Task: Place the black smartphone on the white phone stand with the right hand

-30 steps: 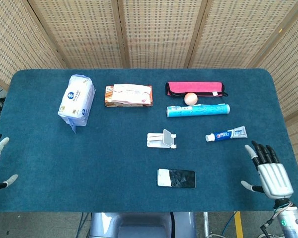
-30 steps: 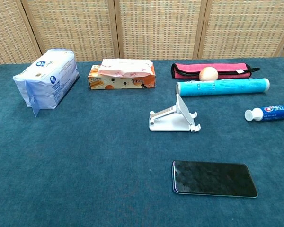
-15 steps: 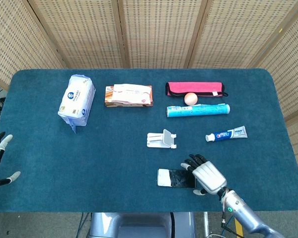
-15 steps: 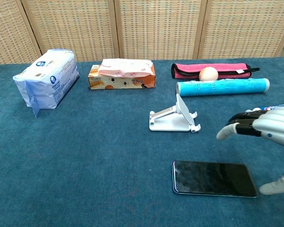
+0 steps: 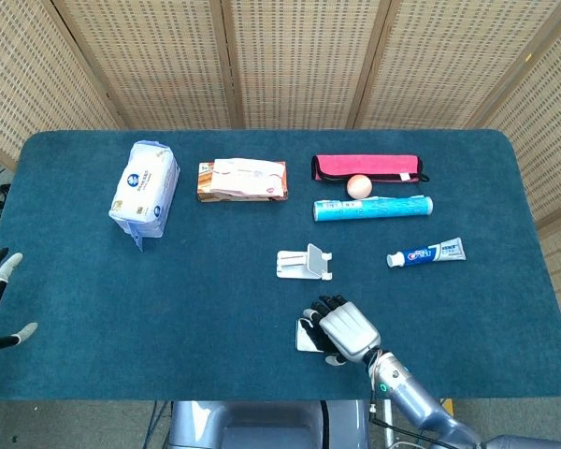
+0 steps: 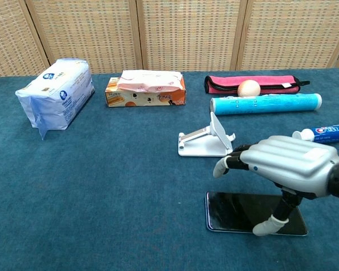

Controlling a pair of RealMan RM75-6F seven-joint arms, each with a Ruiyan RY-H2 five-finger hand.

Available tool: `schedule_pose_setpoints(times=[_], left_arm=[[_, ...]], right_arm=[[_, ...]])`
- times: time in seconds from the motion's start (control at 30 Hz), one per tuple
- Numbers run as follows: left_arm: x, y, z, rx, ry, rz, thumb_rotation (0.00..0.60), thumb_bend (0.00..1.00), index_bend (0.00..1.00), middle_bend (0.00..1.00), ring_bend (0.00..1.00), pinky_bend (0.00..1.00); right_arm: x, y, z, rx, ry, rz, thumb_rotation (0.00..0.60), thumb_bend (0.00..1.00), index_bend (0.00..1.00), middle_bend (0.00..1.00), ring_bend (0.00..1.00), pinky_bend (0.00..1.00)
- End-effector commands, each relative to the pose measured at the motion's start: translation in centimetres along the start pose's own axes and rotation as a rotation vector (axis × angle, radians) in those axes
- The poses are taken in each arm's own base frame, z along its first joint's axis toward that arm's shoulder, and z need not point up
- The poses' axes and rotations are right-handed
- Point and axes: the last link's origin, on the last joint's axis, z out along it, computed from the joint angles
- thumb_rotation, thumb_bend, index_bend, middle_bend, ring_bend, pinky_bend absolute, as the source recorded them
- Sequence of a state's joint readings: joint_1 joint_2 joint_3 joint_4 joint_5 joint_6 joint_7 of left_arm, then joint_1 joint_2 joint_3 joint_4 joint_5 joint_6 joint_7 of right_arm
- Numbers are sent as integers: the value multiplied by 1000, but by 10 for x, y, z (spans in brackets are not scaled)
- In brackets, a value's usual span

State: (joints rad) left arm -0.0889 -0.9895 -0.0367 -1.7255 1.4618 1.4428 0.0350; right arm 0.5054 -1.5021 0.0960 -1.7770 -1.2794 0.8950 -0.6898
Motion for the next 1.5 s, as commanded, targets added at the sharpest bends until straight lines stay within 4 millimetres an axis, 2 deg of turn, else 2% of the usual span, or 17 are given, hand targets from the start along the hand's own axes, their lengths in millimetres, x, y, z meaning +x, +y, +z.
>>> schedule_pose_setpoints(times=[0.03,0.27,0.77,1.07,1.17,1.27,1.4,1.5], left_arm=[[1,0,0,1,2,-4,600,0,0,0,0,0],[3,-2,0,4,3,-14,600,0,0,0,0,0],[6,-5,0,6,9,-25,600,0,0,0,0,0],[5,-5,0,7,10,-23,600,0,0,0,0,0],[5,-5,0,7,10,-22,600,0,0,0,0,0],[5,-5,0,8,10,-23,600,0,0,0,0,0],[5,-4,0,9,9,-23,600,0,0,0,0,0],[5,-4,1,9,7,-22,600,0,0,0,0,0]], right_arm=[[1,-18,14,-17,-10,6,600,20,218,232,165,228],[-9,-29,25,-61,-48,-12,600,28,218,231,166,228],[-14,-26,32,-105,-98,-30,600,55,219,211,166,233],[-19,-26,33,-112,-111,-24,600,120,218,215,176,235],[-21,-25,34,-114,-111,-23,600,165,218,241,205,237],[-21,-24,35,-113,-113,-18,600,274,221,322,294,240],[-22,-22,34,-111,-128,-5,600,424,296,434,399,246],[-20,-22,34,-102,-121,16,600,466,352,501,453,247]])
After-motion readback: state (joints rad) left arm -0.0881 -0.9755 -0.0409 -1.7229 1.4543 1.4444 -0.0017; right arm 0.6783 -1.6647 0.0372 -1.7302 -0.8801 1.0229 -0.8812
